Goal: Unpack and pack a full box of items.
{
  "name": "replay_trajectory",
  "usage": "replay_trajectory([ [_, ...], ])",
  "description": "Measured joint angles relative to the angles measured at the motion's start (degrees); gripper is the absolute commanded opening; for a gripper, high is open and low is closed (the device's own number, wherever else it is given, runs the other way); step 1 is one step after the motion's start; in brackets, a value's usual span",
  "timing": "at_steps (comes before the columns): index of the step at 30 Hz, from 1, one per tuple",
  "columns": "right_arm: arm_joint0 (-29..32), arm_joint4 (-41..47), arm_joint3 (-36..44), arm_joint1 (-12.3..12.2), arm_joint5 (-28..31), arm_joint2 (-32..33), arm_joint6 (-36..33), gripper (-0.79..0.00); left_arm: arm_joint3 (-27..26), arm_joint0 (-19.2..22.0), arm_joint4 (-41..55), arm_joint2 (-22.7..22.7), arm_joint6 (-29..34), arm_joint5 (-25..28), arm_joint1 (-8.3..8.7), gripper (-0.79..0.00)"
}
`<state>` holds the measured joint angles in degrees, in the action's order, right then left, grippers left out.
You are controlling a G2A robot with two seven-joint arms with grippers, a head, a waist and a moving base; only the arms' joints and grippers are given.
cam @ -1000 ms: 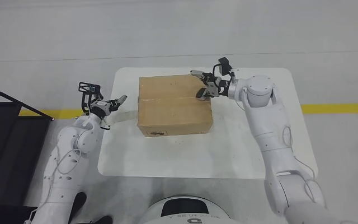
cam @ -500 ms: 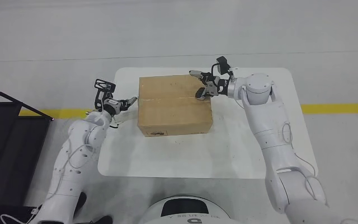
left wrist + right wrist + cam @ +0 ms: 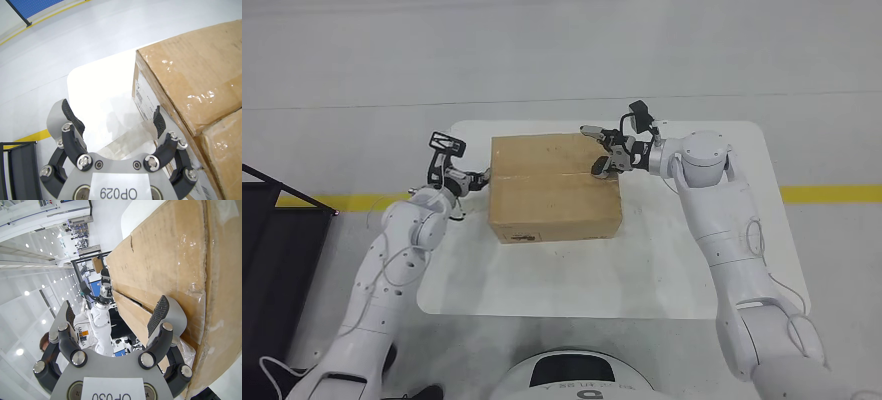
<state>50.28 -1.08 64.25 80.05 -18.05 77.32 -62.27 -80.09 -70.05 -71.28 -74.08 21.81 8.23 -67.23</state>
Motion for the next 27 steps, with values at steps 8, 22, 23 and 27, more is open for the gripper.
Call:
replay_trajectory([
  [8,0.0,0.0,0.0,0.0,0.0,0.0,0.0,0.0,1.38,2.52,-1.64,2.16,1.18,-0.68,-0.53,0.0],
  [22,4.34,1.09,4.52,-1.41,1.92,3.78,2.21,0.0,1.16,5.56,-4.66,6.68,3.23,-1.91,-1.68,0.0],
  [23,5.2,1.29,5.4,-1.75,2.1,4.8,2.09,0.0,1.28,5.81,-4.88,6.95,3.36,-1.91,-1.76,0.0],
  [27,7.56,1.04,7.99,-2.91,1.72,7.57,-0.24,0.0,1.82,6.63,-5.43,7.59,3.62,-2.05,-2.01,0.0],
])
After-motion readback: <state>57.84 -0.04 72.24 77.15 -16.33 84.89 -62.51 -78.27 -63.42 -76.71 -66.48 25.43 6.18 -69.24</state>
